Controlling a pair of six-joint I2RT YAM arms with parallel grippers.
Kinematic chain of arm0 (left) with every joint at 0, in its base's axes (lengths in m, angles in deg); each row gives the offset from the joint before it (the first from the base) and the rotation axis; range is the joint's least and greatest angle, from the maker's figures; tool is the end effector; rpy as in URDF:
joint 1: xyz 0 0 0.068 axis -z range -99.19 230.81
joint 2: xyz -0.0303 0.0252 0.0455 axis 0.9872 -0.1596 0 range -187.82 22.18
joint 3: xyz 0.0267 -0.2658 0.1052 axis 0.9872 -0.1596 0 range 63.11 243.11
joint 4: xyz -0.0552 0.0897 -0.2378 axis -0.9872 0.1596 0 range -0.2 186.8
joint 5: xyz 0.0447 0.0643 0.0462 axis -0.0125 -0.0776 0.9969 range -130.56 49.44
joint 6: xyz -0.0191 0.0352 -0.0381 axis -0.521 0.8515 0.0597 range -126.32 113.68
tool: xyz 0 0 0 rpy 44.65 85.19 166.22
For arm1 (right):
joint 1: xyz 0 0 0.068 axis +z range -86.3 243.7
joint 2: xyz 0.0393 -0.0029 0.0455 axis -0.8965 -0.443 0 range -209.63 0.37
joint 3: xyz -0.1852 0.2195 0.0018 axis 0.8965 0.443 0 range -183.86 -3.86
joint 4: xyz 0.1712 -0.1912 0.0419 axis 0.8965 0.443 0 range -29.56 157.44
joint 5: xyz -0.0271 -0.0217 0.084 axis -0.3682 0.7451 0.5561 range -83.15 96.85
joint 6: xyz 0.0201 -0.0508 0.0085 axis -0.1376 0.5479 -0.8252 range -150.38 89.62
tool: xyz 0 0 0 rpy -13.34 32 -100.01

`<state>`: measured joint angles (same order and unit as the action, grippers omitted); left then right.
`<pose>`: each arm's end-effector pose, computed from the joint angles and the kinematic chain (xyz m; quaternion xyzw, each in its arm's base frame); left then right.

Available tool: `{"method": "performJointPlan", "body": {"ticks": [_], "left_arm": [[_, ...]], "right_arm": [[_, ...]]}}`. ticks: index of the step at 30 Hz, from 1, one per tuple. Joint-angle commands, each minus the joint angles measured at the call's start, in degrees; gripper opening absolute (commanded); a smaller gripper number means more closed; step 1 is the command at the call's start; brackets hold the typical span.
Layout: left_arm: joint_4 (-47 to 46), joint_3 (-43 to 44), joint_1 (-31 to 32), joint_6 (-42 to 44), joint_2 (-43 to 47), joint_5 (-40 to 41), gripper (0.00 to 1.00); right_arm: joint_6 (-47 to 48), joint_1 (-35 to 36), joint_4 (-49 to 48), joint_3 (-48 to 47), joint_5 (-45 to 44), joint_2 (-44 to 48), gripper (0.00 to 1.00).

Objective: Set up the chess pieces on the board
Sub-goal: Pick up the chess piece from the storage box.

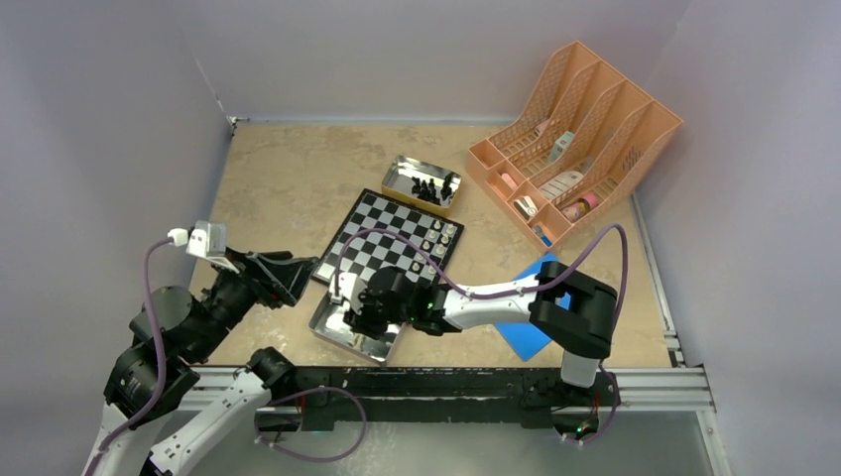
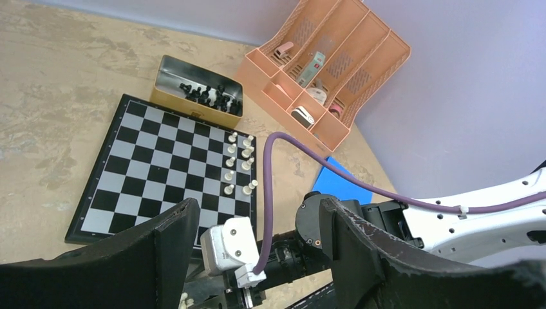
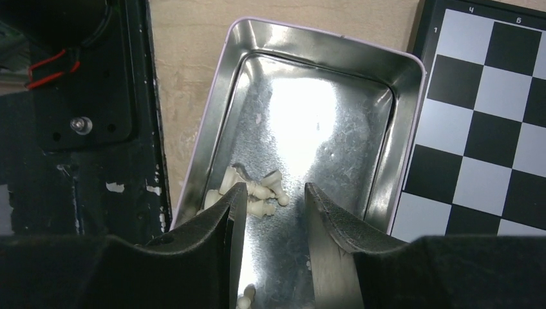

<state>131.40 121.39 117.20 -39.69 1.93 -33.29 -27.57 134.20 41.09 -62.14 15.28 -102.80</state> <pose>0.0227 -0.0107 0.4003 -0.0243 0.7283 -0.3528 0.5870 0.1279 0.3777 0.2078 -0.5350 0.6534 0.3478 0.4072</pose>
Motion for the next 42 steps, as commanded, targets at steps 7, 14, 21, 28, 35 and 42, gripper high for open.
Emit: {"method": "performJointPlan", "body": {"ticks": [7,14,21,28,35,42], "left_arm": [[-0.3,-1.8,-0.3,0.4,2.8,1.5,0.69],[0.3,-3.3,-0.3,-0.9,3.4,0.3,0.69],[0.3,-3.1,-0.3,-1.6,3.6,0.7,0.68],[0.6,-3.1,-0.3,-0.9,2.8,0.3,0.66],[2.8,-2.7,-0.3,-1.8,2.4,0.5,0.65],[3.7,-4.2,-0.3,-3.6,3.9,1.3,0.63]], "right_arm": [[6.4,0.7,1.9,-2.9,2.1,-1.5,0.42],[7.4,2.0,0.8,-2.4,2.6,-2.6,0.42],[8.8,3.3,1.6,-3.0,2.6,-4.6,0.43],[8.6,3.8,1.3,-4.1,-1.8,-7.0,0.39],[7.1,3.8,0.1,-3.1,-6.2,-6.7,0.22],[4.3,3.7,-2.8,0.2,-11.3,-2.3,0.11]]}}
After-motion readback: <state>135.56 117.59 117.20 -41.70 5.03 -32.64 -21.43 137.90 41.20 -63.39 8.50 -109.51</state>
